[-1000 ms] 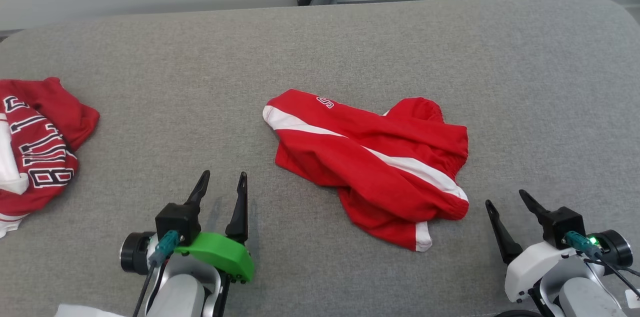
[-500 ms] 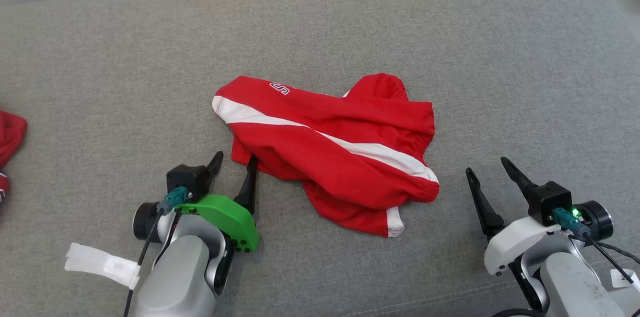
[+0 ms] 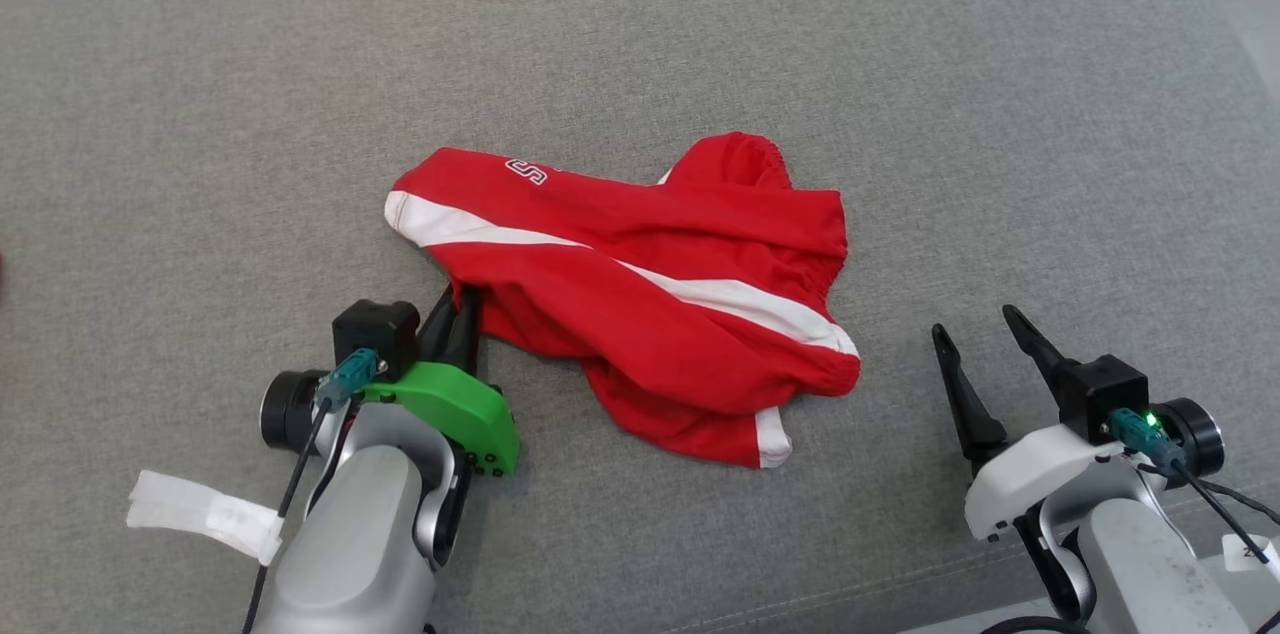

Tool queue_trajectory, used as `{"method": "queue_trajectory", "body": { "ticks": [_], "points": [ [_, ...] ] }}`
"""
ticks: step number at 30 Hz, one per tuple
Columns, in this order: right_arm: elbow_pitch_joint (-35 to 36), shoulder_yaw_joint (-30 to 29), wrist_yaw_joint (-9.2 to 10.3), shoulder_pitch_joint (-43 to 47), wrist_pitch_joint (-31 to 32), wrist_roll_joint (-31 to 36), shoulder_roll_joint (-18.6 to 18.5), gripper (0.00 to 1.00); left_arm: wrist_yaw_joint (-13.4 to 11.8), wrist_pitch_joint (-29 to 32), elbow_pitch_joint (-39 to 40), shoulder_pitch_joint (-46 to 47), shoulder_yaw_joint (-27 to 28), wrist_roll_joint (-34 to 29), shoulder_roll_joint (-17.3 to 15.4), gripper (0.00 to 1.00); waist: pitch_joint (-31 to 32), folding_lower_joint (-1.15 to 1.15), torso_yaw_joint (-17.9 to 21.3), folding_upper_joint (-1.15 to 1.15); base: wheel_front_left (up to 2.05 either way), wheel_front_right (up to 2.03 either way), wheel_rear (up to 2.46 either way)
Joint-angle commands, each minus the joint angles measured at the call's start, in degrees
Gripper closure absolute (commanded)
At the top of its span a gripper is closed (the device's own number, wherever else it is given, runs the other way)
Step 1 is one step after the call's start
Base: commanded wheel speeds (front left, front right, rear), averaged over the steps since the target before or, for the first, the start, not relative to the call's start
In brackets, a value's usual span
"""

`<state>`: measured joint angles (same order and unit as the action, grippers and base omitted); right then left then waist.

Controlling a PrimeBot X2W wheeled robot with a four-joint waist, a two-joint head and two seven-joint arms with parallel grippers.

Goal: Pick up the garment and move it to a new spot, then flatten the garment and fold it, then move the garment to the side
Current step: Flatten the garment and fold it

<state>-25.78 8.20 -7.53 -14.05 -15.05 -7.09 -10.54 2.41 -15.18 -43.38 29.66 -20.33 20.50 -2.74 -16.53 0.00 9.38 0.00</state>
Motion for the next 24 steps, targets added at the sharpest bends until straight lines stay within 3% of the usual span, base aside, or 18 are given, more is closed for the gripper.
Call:
{"method": "queue_trajectory", "body": {
  "ticks": [1, 13, 24],
  "points": [
    [0.1, -0.3, 0.08, 0.7, -0.2, -0.5, 0.0, 0.0, -0.2, 0.1, 0.0, -1.3, 0.3, -0.5, -0.3, 1.0, 0.5, 0.0, -0.8, 0.0, 0.0, 0.0, 0.0],
    [-1.3, -2.1, 0.08, 3.7, -0.2, -1.3, 2.0, 0.0, -0.3, 0.0, 12.6, -11.0, 5.8, -3.7, -0.3, 1.0, 7.2, 0.0, -11.6, 0.0, 0.0, 0.0, 0.0],
    [-1.7, -1.2, 0.08, 4.7, -0.2, -1.9, 3.0, 0.0, 0.5, 0.0, 5.2, -18.3, 8.0, -2.2, -0.3, 1.0, 10.0, 0.0, -11.2, 0.0, 0.0, 0.0, 0.0]
  ]
}}
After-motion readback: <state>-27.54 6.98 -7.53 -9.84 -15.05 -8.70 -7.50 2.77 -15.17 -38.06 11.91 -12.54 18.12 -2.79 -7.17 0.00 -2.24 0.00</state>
